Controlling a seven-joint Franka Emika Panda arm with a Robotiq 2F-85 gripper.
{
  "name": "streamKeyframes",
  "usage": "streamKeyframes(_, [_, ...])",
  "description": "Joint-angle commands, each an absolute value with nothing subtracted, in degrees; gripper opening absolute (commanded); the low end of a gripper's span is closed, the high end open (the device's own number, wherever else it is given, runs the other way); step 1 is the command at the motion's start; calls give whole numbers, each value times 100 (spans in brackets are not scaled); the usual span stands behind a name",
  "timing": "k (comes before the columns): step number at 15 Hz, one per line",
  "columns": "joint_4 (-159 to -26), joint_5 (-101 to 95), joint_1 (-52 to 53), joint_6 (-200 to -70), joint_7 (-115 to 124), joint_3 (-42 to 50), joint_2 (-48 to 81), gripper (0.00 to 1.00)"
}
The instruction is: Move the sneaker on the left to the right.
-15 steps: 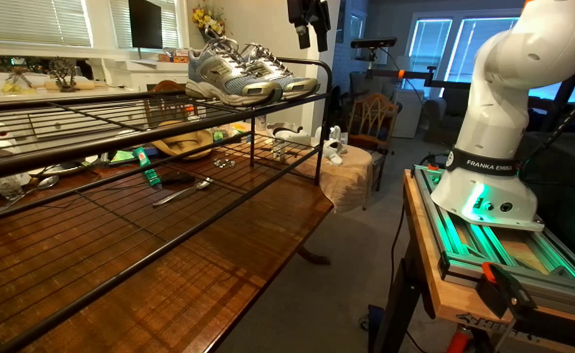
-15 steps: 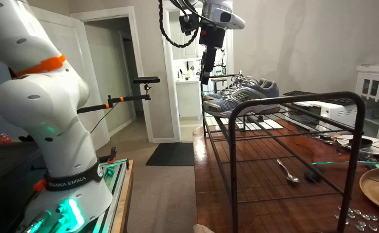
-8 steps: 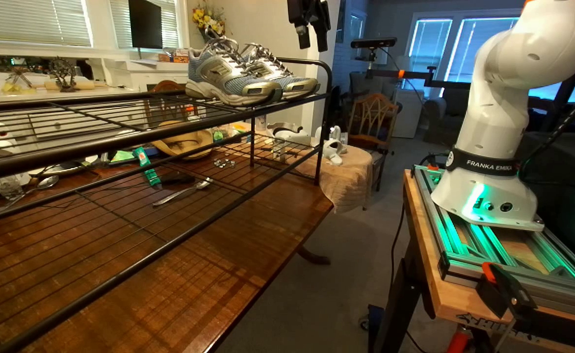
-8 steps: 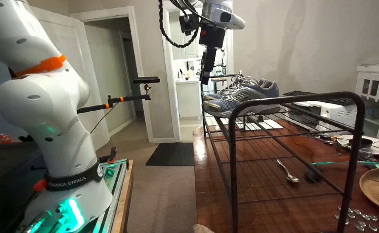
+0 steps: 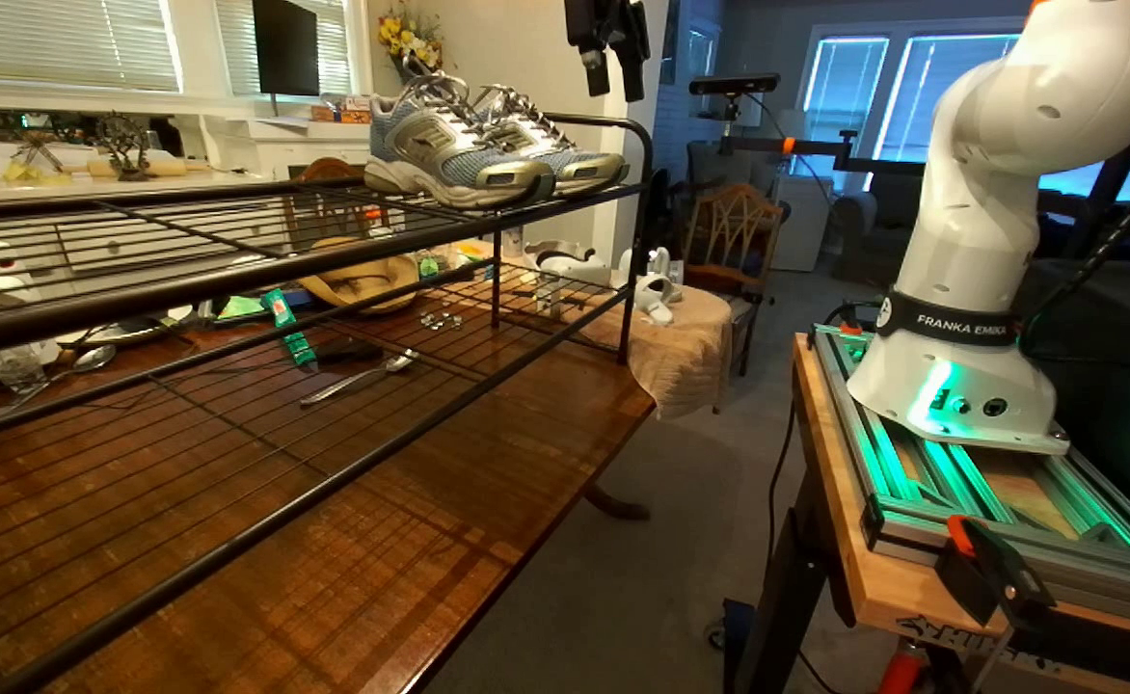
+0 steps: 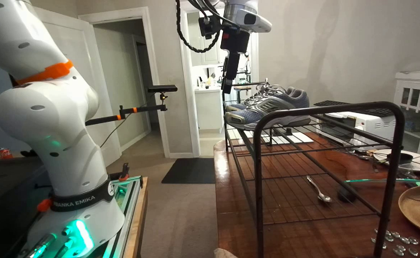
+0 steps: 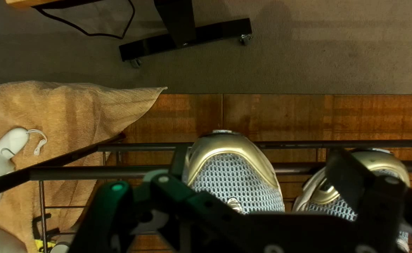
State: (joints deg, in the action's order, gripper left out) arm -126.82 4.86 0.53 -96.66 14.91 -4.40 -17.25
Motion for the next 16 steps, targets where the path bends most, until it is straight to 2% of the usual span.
streamKeyframes(1, [-12673, 483, 66, -9657, 1493, -427, -1722, 100])
streamKeyframes(11, [-12673, 483, 66, -9657, 1493, -427, -1722, 100])
streamKeyframes(16, [-12730, 325, 113, -10659, 1390, -497, -1585, 100])
